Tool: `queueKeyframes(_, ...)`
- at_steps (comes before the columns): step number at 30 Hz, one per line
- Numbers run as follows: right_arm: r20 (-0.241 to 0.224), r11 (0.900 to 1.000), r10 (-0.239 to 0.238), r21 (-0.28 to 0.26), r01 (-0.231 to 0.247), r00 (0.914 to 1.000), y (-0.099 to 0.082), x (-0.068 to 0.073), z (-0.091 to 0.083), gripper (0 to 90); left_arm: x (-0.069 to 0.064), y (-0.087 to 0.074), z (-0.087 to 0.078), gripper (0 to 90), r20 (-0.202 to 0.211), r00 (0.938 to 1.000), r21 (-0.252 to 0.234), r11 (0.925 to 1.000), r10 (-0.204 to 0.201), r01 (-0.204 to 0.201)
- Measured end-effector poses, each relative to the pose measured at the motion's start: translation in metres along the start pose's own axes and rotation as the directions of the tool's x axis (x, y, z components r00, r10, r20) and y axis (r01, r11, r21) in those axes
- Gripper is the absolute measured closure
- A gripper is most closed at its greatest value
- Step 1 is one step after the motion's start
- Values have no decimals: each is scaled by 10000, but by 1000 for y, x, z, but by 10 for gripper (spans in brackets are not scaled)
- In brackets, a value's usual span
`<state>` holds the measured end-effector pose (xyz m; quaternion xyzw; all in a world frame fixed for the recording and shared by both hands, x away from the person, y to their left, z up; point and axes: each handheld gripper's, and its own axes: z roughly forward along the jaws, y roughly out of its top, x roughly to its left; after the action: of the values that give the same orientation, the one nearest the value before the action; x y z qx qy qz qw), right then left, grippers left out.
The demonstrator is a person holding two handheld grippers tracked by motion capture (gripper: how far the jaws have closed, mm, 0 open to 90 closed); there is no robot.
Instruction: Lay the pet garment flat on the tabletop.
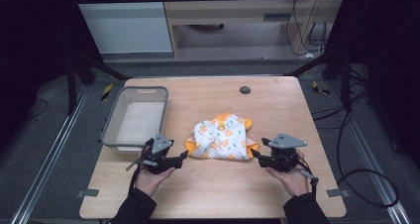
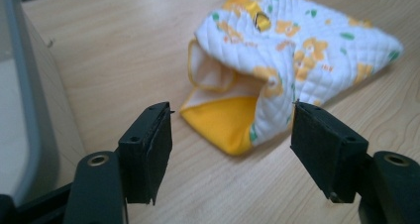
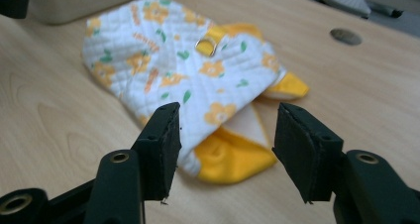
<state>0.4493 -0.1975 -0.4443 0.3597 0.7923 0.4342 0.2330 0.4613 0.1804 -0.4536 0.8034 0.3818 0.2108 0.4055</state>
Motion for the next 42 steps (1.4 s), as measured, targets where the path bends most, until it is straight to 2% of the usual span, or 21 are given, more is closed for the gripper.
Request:
queueKeyframes(2, -126, 9997, -26, 234, 28, 9999, -8, 3, 5, 431, -1, -1, 3, 319, -32, 10000, 3, 10000, -20, 20)
queueKeyframes(3, -148, 9993, -91, 372, 97, 9998, -12, 4, 8, 432, -3, -2, 10, 319, 11, 10000, 267, 9996, 78, -79)
queueKeyframes(4, -159, 9989, -130, 451, 137, 9998, -15, 5, 10, 433, -3, -2, 10, 319, 11, 10000, 267, 9996, 78, -79)
queueKeyframes(5, -182, 9984, -128, 544, 138, 9998, -17, 6, 13, 436, -7, -4, 16, 319, 0, 9994, 506, 9981, 358, -358)
queueKeyframes(6, -236, 9979, -90, 635, 104, 9997, -20, 6, 16, 439, -7, -4, 16, 320, 0, 9994, 506, 9981, 358, -358)
queueKeyframes(7, -238, 9972, -99, 739, 117, 9997, -22, 6, 19, 443, -10, -5, 22, 324, 5, 9981, 770, 9951, 616, -615)
queueKeyframes(10, -304, 9946, -187, 1010, 217, 9994, -25, 8, 28, 452, -13, -8, 27, 328, 83, 9974, 588, 9957, 710, -713)
queueKeyframes(14, -479, 9937, -227, 1083, 278, 9986, -26, 11, 33, 469, -13, -9, 35, 347, 163, 9967, 700, 9943, 791, -801)
queueKeyframes(18, -706, 9922, -333, 1175, 414, 9970, -27, 14, 41, 497, -15, -10, 46, 428, 459, 9963, 989, 9921, 730, -773)
queueKeyframes(19, -828, 9905, -349, 1298, 455, 9960, -28, 15, 45, 525, -15, -11, 50, 464, 701, 9961, 1305, 9895, 526, -615)
queueKeyframes(22, -821, 9869, -442, 1509, 563, 9956, -28, 17, 50, 572, -16, -12, 54, 549, 693, 9962, 1484, 9869, 528, -626)
queueKeyframes(27, -702, 9806, -499, 1857, 623, 9963, -28, 17, 54, 752, -12, -11, 52, 750, 785, 9968, 1337, 9907, 149, -253)
queueKeyframes(29, -751, 9786, -484, 1960, 623, 9960, -28, 16, 52, 794, -13, -11, 51, 803, 914, 9958, 1325, 9910, 84, -205)
queueKeyframes(34, -861, 9819, -477, 1787, 625, 9951, -24, 16, 46, 820, -16, -7, 45, 838, 1126, 9936, 1230, 9921, 100, -239)
queueKeyframes(35, -955, 9871, -433, 1496, 573, 9945, -20, 16, 39, 822, -17, -3, 37, 840, 1285, 9917, 1015, 9947, 28, -160)
queueKeyframes(36, -955, 9871, -433, 1496, 573, 9945, -20, 16, 39, 822, -17, -3, 37, 842, 1285, 9917, 1015, 9947, 28, -160)
queueKeyframes(37, -1101, 9927, -337, 1111, 460, 9933, -16, 16, 28, 825, -18, 2, 27, 844, 1515, 9884, 727, 9973, -44, -67)
queueKeyframes(39, -1172, 9957, -275, 852, 377, 9927, -13, 17, 17, 827, -21, 6, 14, 849, 1765, 9842, 418, 9991, -98, 24)
queueKeyframes(40, -1172, 9957, -275, 852, 377, 9927, -13, 17, 17, 827, -21, 6, 14, 856, 1765, 9842, 418, 9991, -98, 24)
queueKeyframes(41, -1333, 9983, -114, 547, 188, 9910, -11, 19, 5, 828, -23, 9, -1, 887, 2022, 9793, 100, 9999, -92, 74)
queueKeyframes(42, -1333, 9983, -114, 547, 188, 9910, -11, 19, 5, 828, -23, 9, -1, 888, 2022, 9793, 100, 9999, -92, 74)
